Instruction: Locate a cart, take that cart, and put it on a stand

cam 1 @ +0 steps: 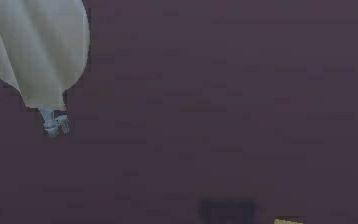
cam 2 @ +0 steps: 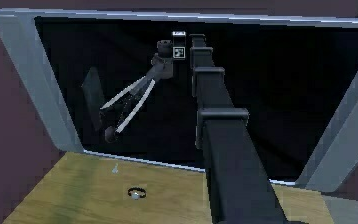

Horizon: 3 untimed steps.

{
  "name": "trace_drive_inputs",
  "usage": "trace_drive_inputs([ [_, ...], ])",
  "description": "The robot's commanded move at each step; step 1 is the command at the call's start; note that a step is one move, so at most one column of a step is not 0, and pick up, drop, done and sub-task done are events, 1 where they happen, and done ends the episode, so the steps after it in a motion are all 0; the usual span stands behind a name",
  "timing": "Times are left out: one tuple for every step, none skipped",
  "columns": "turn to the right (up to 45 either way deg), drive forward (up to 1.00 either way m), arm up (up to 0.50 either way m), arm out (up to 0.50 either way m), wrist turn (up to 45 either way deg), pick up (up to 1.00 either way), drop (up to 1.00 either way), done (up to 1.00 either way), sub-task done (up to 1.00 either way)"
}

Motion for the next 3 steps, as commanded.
trace_drive_inputs([
  [0.0, 0.0, 0.0, 0.0, 45.0, 0.0, 0.0, 0.0, 0.0],
  [0.0, 0.0, 0.0, 0.0, 45.0, 0.0, 0.0, 0.0, 0.0],
  [0.0, 0.0, 0.0, 0.0, 0.0, 0.0, 1.0, 0.0, 0.0],
])
